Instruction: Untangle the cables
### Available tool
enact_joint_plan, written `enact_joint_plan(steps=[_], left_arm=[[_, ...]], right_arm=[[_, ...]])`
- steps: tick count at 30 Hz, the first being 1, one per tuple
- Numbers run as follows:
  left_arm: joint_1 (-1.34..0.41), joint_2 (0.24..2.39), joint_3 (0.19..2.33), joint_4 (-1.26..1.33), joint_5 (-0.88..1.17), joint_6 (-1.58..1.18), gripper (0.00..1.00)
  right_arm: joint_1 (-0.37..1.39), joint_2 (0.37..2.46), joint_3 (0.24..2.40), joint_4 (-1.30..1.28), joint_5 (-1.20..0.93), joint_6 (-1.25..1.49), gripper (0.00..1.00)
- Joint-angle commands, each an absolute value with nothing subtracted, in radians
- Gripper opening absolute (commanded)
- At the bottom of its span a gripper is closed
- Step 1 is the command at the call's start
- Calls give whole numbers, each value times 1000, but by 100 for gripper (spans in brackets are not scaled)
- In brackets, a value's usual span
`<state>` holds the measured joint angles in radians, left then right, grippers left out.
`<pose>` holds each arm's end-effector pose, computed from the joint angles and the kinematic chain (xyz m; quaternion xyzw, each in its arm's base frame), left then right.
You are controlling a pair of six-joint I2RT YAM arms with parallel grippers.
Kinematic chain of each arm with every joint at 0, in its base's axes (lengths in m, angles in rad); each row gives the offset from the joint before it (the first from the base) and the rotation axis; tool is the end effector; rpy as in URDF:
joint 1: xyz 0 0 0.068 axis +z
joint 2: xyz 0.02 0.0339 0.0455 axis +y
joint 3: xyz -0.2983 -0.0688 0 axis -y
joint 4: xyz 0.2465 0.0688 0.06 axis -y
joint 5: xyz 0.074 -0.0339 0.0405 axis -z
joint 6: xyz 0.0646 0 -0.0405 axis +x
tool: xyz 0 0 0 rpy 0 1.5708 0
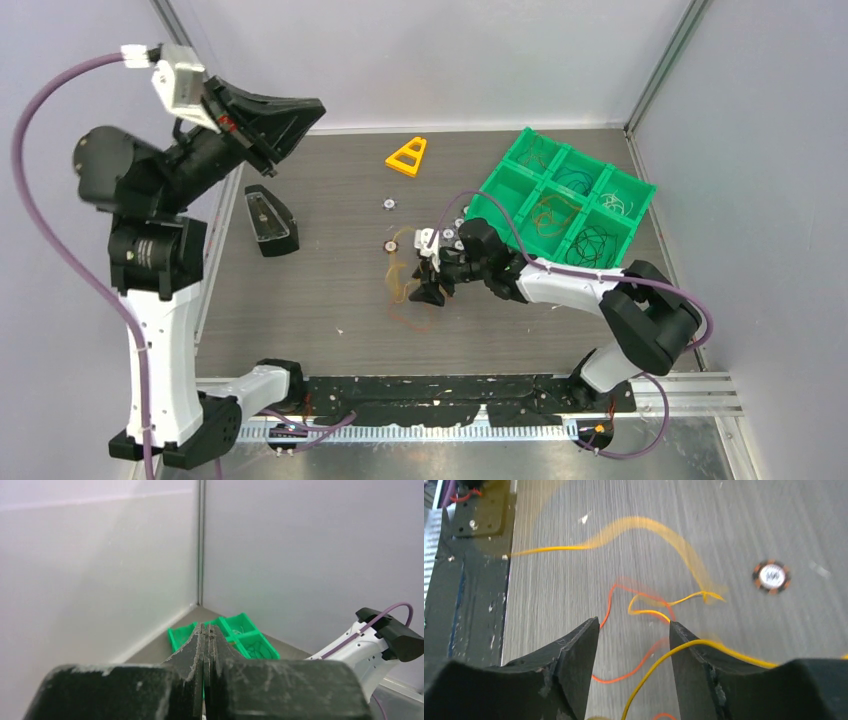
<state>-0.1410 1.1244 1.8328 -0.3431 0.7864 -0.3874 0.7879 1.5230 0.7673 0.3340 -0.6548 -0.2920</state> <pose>0.1432 -0.0665 0.6312 0.2489 0.5585 -0.4084 0.6778 0.2123 0.2692 0.2348 -0.5585 0.5919 0.3880 0.4326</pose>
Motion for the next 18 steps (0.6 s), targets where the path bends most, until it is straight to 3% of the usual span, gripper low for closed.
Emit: enact_joint_plan(steps=[1, 5, 7, 8, 9, 10, 11, 13, 15, 18], left_arm=[[-137, 1080, 1857, -170, 791, -422, 0], [-137, 1071, 1833, -168, 785, -418, 0], [-137, 1075, 1811, -219, 810, -382, 0], [-137, 1081, 1793, -280, 853, -330, 0], [-137, 1086, 1772, -373, 889, -267, 3], [-138, 1090, 1736, -463, 911, -194, 14], [-137, 1092, 1696, -562, 932, -102, 37], [-138, 1085, 1585, -751, 933, 132, 58], [-141, 1073, 1426, -821, 849, 270, 67], [-169, 1125, 1262, -875, 714, 364, 68]], right_arm=[[764, 1466, 806, 150, -677, -309, 60], [733, 1395, 801, 94, -696, -323, 60], [725, 1362, 799, 67, -704, -353, 46], [725, 1355, 803, 54, -707, -354, 33], [724, 1340, 808, 49, -711, -351, 30], [724, 1331, 821, 40, -711, -348, 29], [724, 1327, 841, 31, -709, -345, 36], [721, 1318, 875, -31, -704, -350, 44], [709, 1308, 897, -81, -686, -351, 48], [688, 1329, 933, -175, -658, -325, 50]])
